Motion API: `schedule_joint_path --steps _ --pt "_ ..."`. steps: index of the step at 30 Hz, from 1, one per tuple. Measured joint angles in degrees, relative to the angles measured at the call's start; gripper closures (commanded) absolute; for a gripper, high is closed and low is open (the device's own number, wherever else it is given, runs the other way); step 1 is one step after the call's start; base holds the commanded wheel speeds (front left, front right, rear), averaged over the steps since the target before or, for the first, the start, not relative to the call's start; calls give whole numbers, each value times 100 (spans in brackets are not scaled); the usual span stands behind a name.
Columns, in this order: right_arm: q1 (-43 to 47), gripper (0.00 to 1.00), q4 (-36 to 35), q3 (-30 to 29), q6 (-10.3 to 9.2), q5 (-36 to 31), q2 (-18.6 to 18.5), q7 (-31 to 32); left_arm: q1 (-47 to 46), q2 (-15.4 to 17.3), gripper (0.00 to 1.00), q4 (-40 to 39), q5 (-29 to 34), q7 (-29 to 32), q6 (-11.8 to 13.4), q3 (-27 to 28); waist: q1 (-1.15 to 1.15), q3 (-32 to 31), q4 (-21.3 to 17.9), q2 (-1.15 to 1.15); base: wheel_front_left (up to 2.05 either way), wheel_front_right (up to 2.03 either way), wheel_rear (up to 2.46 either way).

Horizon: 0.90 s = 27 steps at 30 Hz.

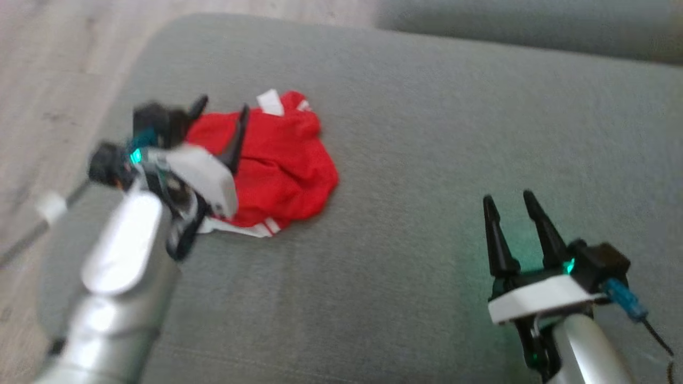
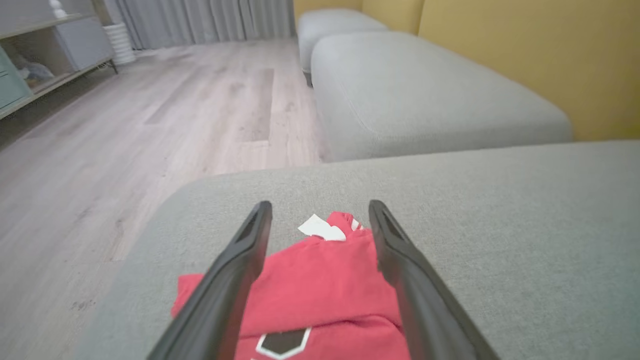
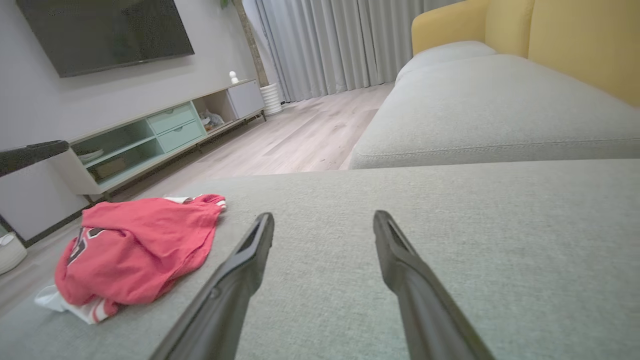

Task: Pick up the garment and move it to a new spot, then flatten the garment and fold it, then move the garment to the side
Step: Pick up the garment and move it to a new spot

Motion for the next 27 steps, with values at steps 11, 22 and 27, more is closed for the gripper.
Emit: schedule_joint_path --steps 11,22,27 --pt "-580 0 -108 264 0 130 -12 0 -1481 1095 0 816 -1546 1816 -43 -1243 0 921 -943 0 0 0 0" --pt "-678 0 -121 235 0 165 -13 -1 -1785 1463 0 1357 -2116 2228 -43 -1947 -2 1307 -1370 0 0 0 0" --pt "-678 0 -79 218 0 165 -13 -1 -1825 1482 100 1434 -2269 2054 -43 -2071 -2 1284 -1361 0 0 0 0"
